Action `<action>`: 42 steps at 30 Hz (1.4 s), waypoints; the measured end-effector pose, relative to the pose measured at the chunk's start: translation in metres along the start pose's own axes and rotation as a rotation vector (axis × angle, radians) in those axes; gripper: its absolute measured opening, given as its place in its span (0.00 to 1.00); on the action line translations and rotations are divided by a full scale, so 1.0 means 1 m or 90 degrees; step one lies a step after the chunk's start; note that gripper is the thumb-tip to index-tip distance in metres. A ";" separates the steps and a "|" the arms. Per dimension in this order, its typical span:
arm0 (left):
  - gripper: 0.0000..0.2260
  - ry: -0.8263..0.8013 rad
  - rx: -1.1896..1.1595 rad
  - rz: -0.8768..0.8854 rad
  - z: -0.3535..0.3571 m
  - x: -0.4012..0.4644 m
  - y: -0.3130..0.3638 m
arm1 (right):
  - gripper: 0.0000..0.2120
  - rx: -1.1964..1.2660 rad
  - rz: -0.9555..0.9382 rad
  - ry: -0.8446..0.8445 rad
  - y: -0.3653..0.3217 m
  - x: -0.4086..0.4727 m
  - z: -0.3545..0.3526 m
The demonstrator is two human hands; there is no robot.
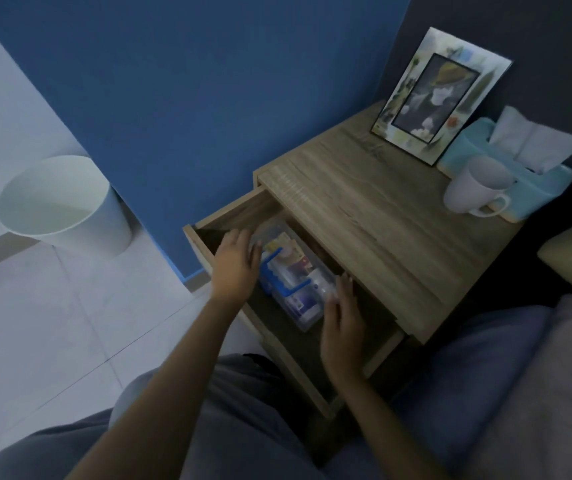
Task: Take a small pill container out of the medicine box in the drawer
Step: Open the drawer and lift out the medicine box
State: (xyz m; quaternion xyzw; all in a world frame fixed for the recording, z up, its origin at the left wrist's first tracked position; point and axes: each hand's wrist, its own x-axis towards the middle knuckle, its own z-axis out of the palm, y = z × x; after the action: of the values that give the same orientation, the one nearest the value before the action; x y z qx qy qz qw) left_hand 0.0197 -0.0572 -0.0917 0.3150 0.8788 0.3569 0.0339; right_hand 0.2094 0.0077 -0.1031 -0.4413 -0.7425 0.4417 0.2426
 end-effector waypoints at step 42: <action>0.24 -0.195 0.050 -0.132 -0.113 0.099 0.070 | 0.20 0.489 0.461 0.028 -0.132 0.028 -0.021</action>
State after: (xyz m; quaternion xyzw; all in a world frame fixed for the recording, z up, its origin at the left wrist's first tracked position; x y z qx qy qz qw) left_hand -0.0545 -0.0307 0.0537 0.2742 0.9045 0.2647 0.1914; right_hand 0.1533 0.0122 0.0216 -0.5580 -0.3215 0.7283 0.2342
